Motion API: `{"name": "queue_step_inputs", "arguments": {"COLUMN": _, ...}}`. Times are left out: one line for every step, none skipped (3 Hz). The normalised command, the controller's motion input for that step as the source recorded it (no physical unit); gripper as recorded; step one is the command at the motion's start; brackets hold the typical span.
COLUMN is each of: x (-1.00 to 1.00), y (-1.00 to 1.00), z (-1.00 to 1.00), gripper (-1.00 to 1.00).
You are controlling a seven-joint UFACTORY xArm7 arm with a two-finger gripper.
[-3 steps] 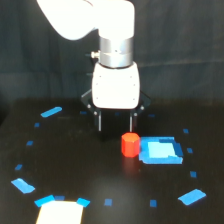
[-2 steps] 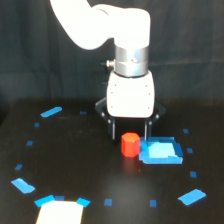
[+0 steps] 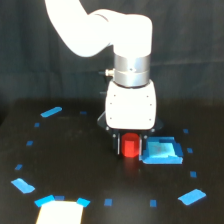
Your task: Pick up the red object from the table
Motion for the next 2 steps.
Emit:
{"name": "queue_step_inputs", "arguments": {"x": -0.19, "y": 0.42, "z": 0.25, "gripper": -0.94}}
{"name": "queue_step_inputs", "arguments": {"x": 0.18, "y": 0.38, "z": 0.31, "gripper": 0.96}}
